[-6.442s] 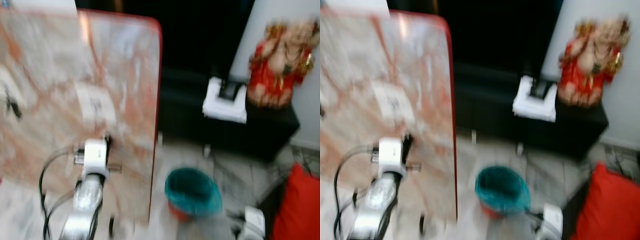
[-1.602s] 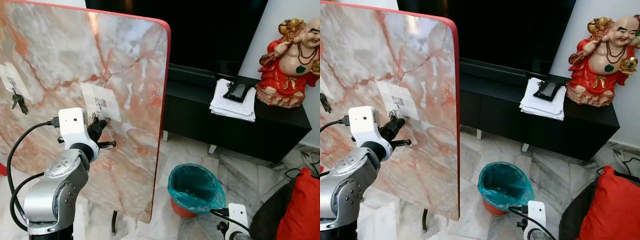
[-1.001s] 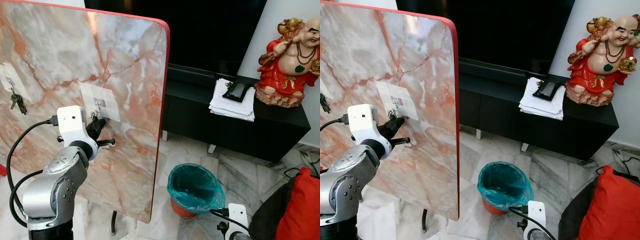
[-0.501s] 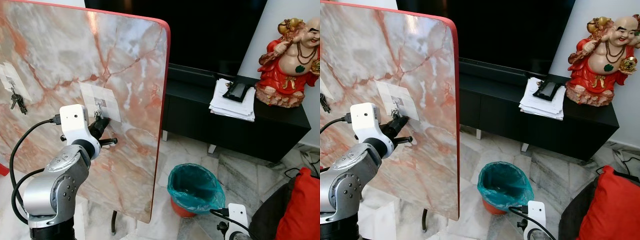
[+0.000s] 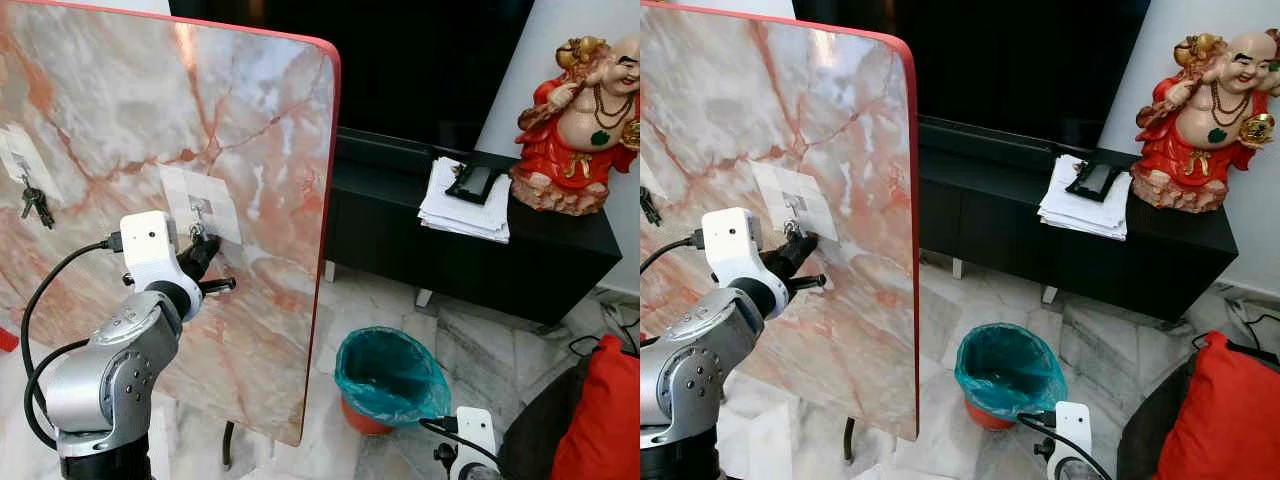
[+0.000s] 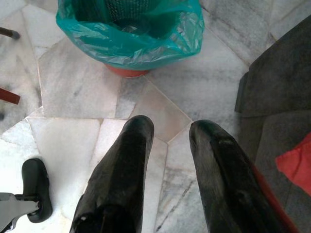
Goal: Hang keys on a hook
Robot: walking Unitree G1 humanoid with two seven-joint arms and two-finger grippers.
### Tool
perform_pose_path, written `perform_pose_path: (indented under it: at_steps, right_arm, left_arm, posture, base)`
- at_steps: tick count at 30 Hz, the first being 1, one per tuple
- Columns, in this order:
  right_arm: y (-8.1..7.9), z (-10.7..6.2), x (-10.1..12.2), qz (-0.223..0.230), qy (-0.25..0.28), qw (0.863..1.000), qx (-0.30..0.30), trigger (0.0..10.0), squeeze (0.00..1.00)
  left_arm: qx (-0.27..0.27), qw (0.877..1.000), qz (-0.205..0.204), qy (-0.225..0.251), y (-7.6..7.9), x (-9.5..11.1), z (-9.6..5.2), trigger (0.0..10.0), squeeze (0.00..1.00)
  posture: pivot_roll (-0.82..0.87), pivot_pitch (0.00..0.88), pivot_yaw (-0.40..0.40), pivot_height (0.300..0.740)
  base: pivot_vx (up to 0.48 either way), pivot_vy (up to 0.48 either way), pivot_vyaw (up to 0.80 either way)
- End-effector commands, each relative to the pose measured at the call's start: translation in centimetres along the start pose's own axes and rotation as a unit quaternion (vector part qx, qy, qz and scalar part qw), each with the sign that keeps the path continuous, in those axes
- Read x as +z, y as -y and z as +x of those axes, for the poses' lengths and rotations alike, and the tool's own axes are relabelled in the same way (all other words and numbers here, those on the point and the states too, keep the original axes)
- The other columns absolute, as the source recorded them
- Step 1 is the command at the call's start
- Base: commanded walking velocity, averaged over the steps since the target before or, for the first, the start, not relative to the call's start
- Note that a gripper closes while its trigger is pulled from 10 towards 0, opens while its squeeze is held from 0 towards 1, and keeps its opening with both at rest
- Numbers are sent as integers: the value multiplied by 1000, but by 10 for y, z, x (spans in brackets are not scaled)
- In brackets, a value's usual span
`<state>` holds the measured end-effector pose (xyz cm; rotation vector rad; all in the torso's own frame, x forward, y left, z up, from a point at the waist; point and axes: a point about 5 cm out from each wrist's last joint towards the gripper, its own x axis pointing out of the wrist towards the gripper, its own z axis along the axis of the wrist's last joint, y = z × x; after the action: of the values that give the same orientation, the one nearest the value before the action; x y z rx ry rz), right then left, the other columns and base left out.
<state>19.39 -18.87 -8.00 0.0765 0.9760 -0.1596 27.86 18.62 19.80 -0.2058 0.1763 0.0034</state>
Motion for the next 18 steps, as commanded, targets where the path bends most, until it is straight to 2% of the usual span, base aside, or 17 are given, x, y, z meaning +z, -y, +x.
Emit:
perform_pose_path:
  at_steps: [1, 18]
  right_arm:
    - [3, 0, -1, 0, -3, 1000, -4, 10000, 0]
    - [4, 0, -1, 0, -2, 1000, -4, 10000, 0]
  left_arm:
    - [-8, 1000, -5, 5, 4, 5, 0, 10000, 0]
    - [4, 1000, -17, -7, 2, 2, 0, 10000, 0]
  posture:
    - [88, 0, -87, 740]
    - [86, 0, -92, 740]
  base:
    - [0, 0, 0]
    - [0, 0, 0]
